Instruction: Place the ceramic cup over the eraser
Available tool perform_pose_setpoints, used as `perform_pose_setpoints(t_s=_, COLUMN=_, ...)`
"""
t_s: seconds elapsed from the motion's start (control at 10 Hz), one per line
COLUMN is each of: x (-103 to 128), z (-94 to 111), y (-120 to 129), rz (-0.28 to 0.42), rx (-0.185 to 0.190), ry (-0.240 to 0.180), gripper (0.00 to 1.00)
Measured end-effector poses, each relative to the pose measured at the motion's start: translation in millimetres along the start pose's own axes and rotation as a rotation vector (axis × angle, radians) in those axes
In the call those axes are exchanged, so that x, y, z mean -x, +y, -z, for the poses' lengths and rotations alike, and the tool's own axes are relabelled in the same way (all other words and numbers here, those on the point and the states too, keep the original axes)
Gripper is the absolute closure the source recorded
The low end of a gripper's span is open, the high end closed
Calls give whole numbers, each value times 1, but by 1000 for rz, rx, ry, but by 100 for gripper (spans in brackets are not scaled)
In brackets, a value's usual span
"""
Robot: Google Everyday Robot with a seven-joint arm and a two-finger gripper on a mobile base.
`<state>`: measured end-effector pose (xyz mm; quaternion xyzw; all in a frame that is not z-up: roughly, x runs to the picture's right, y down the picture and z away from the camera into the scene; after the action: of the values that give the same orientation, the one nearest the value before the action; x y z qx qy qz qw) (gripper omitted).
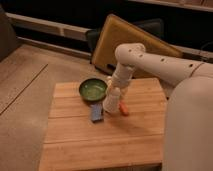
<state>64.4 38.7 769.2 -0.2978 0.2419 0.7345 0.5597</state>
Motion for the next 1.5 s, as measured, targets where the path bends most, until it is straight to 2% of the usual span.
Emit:
perform_pose_setpoints(t_s=0.1, x=1, z=-3, y=-10, rz=-1, rx=-49, ry=0, gripper=100)
perform_pose_setpoints(t_s=0.5, x=13, z=-16, y=-19, rz=20, rx=-172, ry=-1, gripper=100)
perform_pose_setpoints(t_s=0.7, x=26, z=-22, y=-14, rz=23, rx=-204, ry=-11, gripper=100)
perform_pose_setpoints(t_s=0.9, x=32, z=-28, y=1, rz=24, rx=-194, ry=-8, gripper=100)
perform_pose_setpoints(t_s=1.1, x=30, z=-30, y=15, rz=20, rx=-164, ry=-1, gripper=100)
perform_pose_setpoints(t_s=1.3, x=24, z=-28, y=28, rz=19, rx=-130, ry=1, gripper=100)
perform_pose_setpoints(t_s=1.5, x=12, z=-25, y=29, rz=11, rx=-114, ry=9, gripper=100)
